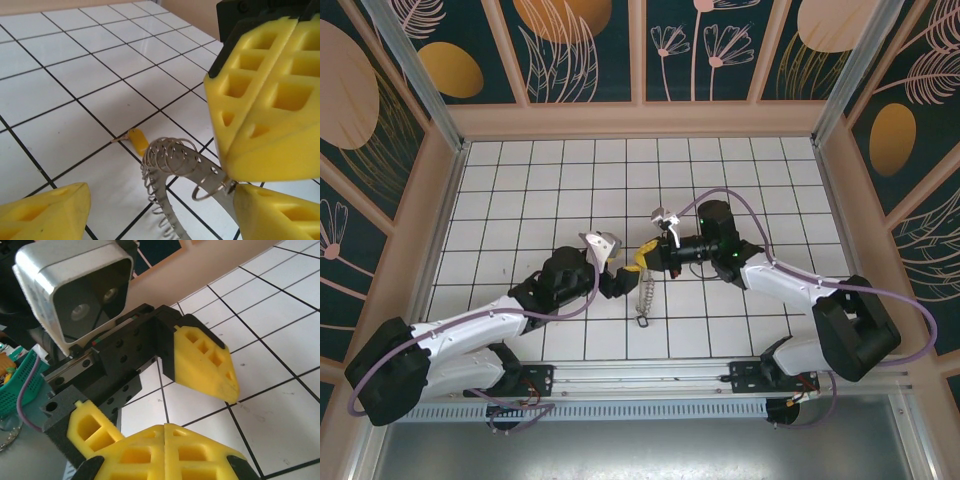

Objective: Put the keys on the keyring

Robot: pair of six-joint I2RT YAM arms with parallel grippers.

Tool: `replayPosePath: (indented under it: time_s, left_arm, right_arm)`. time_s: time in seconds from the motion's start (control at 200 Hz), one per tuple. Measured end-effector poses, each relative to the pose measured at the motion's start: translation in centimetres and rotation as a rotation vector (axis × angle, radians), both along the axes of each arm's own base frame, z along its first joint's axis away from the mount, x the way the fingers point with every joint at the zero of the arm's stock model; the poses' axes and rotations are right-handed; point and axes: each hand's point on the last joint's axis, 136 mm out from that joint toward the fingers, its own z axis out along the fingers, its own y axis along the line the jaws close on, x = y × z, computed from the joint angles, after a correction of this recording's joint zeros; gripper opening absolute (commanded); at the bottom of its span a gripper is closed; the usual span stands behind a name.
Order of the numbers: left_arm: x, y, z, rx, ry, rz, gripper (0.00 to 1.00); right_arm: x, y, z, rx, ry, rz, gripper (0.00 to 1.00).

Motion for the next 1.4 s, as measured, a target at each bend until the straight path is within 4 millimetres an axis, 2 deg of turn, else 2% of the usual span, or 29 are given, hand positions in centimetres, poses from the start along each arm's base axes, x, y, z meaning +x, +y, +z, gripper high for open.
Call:
replayPosePath:
  time_s: [0.205, 0.275, 0.315, 0.766, 0.921, 1.106, 1.181, 1.321, 1.401]
  left_arm:
    - [0.1, -0.2, -0.6, 0.021, -0.025, -0.017, 0.61]
    - [-0.1, -0.4, -0.9, 0.027, -0.023, -0.033, 0.49]
    - [-0.3, -0.5, -0.9, 0.028, -0.027, -0.05, 0.45]
    - [-2.2, -1.5, 0.5, -0.035, -0.036, -0.165, 0.46]
    - [-2.3, -1.7, 0.5, -0.042, -0.035, -0.18, 0.53]
    - [-2.6, -1.9, 1.1, -0.062, -0.049, -0.198, 0.53]
    - [-2.7, -1.9, 1.6, -0.075, -0.061, -0.203, 0.51]
    - [-2.9, -2.0, 2.2, -0.09, -0.071, -0.214, 0.4]
    - [-3.1, -2.1, 2.3, -0.094, -0.069, -0.225, 0.38]
  right_arm:
    - [-0.3, 0.1, 0.6, 0.024, -0.017, 0.022, 0.0]
    - [-0.4, 0.1, 0.8, 0.033, -0.021, 0.03, 0.0]
    - [-0.4, 0.1, 0.8, 0.035, -0.022, 0.032, 0.0]
    - [-0.9, 0.2, 1.1, 0.055, -0.021, 0.064, 0.0]
    - [-1.1, 0.3, 0.9, 0.052, -0.009, 0.073, 0.0]
    - [-1.1, 0.3, 0.8, 0.052, -0.008, 0.076, 0.0]
    - [-1.2, 0.2, 0.7, 0.052, -0.007, 0.077, 0.0]
    - [-1.3, 0.2, 0.5, 0.056, -0.01, 0.079, 0.0]
    - [-1.4, 0.1, 0.6, 0.064, -0.015, 0.084, 0.0]
